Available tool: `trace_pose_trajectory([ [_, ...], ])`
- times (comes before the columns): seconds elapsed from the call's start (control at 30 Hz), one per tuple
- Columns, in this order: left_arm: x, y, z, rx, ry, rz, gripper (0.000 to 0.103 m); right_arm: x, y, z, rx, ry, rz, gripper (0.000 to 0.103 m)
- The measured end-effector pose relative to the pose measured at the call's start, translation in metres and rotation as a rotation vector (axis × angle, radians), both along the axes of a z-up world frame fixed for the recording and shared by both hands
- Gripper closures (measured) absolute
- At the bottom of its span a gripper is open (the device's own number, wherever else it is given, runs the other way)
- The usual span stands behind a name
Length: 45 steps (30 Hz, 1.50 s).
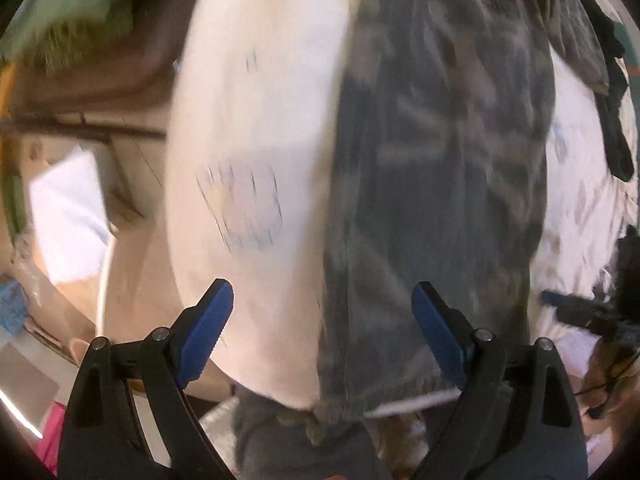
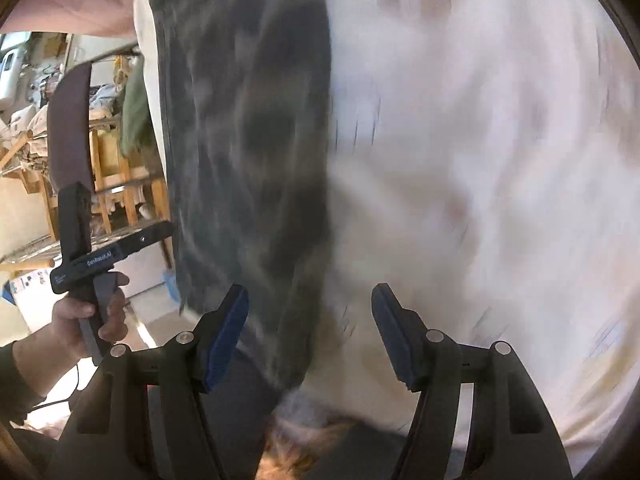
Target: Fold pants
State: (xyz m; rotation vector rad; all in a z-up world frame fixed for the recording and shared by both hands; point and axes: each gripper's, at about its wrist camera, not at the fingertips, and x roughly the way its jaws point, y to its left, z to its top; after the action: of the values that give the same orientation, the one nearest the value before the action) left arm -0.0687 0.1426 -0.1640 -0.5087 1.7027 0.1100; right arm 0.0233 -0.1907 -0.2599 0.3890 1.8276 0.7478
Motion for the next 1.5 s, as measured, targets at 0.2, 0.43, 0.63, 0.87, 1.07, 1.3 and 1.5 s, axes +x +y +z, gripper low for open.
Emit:
trace_pose_trajectory([
  [0.2, -0.025, -0.025, -0.001, -0.084, 0.001, -0.058, 0.021, -0.04, 0.007, -0.014, 0.004, 0.09, -0.036, 0.048],
  [0.43, -0.012, -0.034, -0.016, -0.158, 0.061, -0.033, 0.098, -0.049, 0.0, -0.026, -0.011, 0.115, -0.079, 0.092],
  [0.63, 0.009, -0.024, 0.04, -0.175, -0.024, 0.009, 0.1, -0.033, 0.009, 0.023, 0.021, -0.02, 0.007, 0.095],
  [0.87, 0.071, 0.006, 0.151, -0.223, -0.201, 0.016, 0.101, 0.022, 0.007, 0.125, 0.088, -0.196, -0.011, 0.095],
  [1.07, 0.144, 0.024, 0.242, -0.257, -0.401, 0.02, 0.101, 0.086, -0.008, 0.234, 0.172, -0.38, -0.039, 0.095],
  [1.3, 0.286, 0.049, 0.308, -0.191, -0.668, -0.006, 0.101, 0.207, 0.002, 0.312, 0.237, -0.635, -0.1, 0.095],
  [1.5, 0.441, 0.053, 0.296, -0.052, -0.757, -0.063, 0.1, 0.348, 0.03, 0.315, 0.169, -0.753, -0.178, 0.095],
])
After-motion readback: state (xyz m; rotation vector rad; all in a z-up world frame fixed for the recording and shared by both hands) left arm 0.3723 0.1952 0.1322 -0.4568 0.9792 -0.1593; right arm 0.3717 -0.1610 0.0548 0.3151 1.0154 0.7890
